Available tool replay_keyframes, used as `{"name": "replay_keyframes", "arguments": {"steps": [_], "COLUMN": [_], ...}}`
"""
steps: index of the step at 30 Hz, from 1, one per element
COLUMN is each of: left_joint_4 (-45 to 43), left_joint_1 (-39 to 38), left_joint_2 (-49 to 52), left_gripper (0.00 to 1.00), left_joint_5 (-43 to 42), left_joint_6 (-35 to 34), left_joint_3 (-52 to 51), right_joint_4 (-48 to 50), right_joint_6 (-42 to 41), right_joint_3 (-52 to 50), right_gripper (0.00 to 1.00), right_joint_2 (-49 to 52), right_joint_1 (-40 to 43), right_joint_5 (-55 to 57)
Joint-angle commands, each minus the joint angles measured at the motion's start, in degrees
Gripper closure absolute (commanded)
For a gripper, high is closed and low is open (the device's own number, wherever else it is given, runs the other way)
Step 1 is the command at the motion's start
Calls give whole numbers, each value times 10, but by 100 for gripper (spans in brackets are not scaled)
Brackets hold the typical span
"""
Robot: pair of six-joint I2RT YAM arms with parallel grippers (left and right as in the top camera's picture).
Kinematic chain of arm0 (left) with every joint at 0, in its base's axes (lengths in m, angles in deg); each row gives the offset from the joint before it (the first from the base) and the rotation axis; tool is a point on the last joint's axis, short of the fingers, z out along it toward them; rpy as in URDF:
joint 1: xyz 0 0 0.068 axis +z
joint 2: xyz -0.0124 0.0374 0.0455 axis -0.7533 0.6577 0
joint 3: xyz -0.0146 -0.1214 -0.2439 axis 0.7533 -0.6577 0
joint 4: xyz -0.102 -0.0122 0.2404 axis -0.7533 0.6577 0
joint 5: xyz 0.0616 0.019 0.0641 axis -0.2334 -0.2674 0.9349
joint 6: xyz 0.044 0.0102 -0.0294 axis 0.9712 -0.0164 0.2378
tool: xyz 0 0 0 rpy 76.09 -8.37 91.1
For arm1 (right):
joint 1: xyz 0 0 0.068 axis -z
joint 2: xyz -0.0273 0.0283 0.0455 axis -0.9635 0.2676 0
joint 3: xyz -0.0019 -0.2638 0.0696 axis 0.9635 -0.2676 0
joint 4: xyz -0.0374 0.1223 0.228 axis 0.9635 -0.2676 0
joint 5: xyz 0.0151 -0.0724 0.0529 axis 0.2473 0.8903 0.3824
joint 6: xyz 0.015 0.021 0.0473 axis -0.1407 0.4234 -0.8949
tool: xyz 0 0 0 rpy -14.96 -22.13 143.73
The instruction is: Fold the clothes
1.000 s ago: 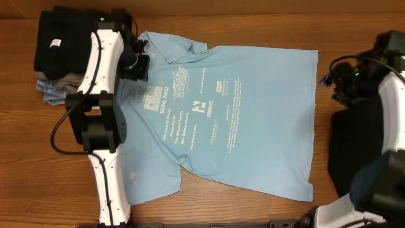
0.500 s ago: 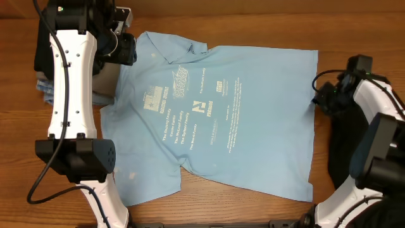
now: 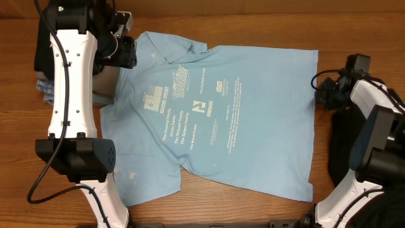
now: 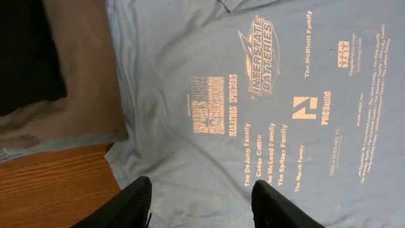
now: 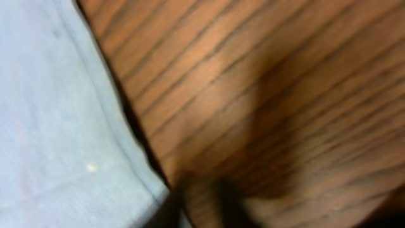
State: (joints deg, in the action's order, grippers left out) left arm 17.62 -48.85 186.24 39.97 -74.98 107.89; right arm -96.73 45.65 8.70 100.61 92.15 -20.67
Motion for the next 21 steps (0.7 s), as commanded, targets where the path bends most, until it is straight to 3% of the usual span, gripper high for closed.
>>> {"name": "replay_keyframes", "arguments": {"steps": [1,9,13,18,21], "left_joint_4": [4,-9,-10,-9,-12], "left_joint_1": [3,2,3,3,3], "left_joint_2": [0,0,0,0,0], "left_gripper": [45,43,43,43,42], "left_joint_5": [-6,-6,-6,-6,-7], "left_joint_6": [-1,-5,-5,-4,-5], "left_joint_3": [4,4,4,4,4], "right_joint_4": [-41,-45,-43,-65,-58], "right_joint_6": [16,31,31,44,43], "right_joint_3": [8,-32,-35,-35,-35], "right_gripper": [47,72,76,72,80], "right_joint_2": [16,19,19,19,19], "right_joint_1": [4,-17,-20,-20,-20], "right_joint_5": [7,-38,-30,-39,-39]}}
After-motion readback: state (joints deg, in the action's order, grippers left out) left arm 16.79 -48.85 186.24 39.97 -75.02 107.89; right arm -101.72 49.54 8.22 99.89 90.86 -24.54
